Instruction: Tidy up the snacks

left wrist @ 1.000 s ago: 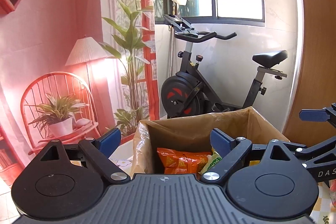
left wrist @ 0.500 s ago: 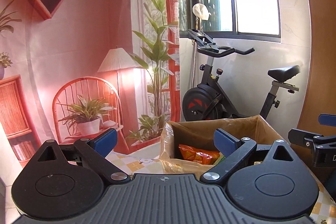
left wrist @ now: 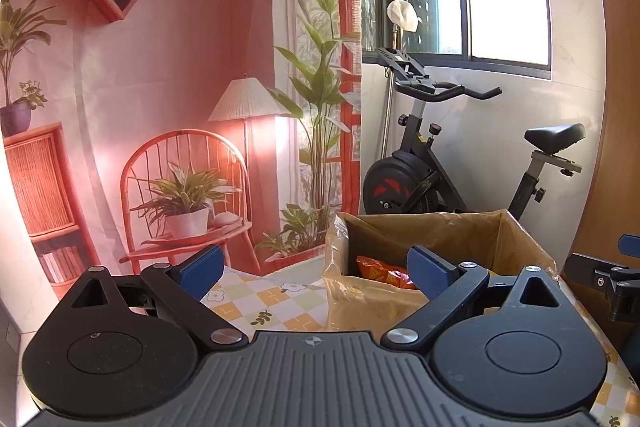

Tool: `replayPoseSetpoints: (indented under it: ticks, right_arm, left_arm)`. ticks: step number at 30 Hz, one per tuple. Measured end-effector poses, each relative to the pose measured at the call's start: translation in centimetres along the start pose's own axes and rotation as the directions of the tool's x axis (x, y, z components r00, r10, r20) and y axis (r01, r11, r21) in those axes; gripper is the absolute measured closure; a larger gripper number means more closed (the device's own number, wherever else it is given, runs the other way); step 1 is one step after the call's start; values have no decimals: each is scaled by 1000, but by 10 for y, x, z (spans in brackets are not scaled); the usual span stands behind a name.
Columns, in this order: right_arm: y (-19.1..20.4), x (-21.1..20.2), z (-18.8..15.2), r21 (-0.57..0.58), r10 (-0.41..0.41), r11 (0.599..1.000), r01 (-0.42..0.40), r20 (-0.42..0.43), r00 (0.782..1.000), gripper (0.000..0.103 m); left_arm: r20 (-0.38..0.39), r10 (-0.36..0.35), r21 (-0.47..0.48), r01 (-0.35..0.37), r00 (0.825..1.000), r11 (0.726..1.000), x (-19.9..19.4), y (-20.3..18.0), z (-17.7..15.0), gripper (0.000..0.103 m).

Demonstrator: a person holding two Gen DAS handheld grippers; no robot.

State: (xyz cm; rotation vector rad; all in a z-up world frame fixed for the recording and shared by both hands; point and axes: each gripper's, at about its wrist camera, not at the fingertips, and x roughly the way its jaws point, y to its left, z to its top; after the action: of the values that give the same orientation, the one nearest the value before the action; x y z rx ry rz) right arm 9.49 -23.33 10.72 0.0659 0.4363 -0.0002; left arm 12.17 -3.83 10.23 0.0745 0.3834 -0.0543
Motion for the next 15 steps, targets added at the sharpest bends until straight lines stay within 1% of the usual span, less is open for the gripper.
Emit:
replayPoseSetpoints:
  ticks: [15]
  right_arm:
    - [0,-3,0,-5,-8,1000,8,7,1000,0]
  left_arm:
    - [-16,0,10,0,1000,1000,-3,-4,-4,4]
